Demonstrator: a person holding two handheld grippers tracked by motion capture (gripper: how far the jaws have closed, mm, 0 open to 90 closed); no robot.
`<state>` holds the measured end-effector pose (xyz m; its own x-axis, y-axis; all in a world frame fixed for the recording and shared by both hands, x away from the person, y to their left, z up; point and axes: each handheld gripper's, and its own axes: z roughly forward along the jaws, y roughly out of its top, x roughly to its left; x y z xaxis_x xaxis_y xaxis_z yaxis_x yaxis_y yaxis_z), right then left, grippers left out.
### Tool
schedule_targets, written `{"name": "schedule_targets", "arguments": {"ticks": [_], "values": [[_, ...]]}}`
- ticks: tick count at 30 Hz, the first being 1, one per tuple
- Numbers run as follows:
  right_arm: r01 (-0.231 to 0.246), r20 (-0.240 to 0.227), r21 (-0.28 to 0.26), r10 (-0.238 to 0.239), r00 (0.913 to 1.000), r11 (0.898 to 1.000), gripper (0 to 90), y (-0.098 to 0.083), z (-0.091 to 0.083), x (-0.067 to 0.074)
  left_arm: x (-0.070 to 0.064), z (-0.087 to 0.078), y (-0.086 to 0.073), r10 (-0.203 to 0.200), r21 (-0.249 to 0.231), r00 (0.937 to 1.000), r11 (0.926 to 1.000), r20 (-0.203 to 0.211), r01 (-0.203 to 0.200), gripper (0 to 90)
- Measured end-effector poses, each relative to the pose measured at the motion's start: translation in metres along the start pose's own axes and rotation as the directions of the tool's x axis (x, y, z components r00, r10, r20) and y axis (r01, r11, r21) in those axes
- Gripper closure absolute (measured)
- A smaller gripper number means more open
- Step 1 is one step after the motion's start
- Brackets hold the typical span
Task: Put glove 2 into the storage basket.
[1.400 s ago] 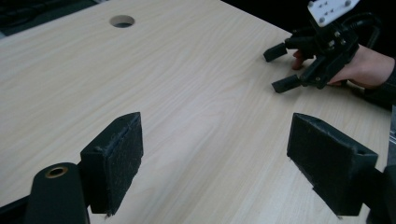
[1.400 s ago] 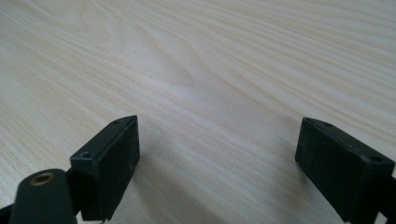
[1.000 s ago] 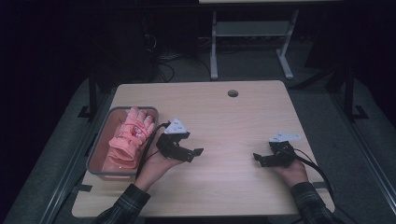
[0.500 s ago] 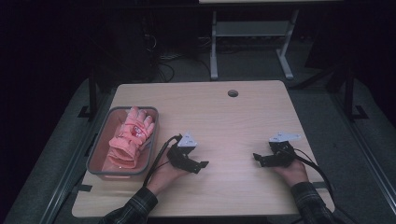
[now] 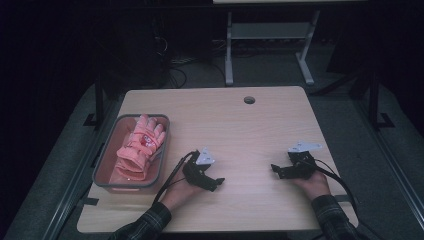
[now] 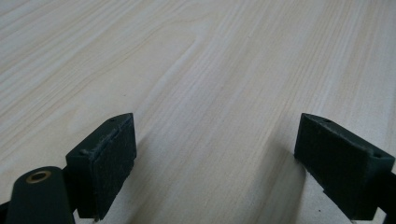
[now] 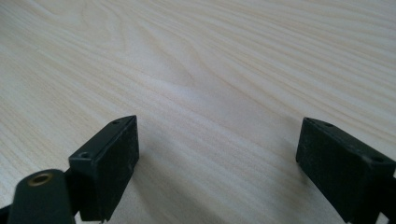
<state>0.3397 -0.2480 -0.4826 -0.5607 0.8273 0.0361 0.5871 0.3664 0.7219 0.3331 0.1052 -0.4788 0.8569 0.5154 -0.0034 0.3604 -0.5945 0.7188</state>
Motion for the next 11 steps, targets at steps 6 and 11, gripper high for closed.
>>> {"name": "schedule_targets", "arguments": {"ticks": [6, 11], "values": [[-0.001, 0.0, 0.0, 0.001, 1.0, 1.0, 13.0, 0.0, 0.0, 0.0001, -0.0001, -0.0002, -0.0001, 0.002, 0.001, 1.0, 1.0, 0.002, -0.002, 12.4], [0.0, 0.0, 0.0, 0.0, 1.0, 1.0, 13.0, 0.0, 0.0, 0.0, -0.0007, -0.0007, -0.0007, -0.006, 0.002, 1.0, 1.0, -0.006, 0.006, 11.7]]}}
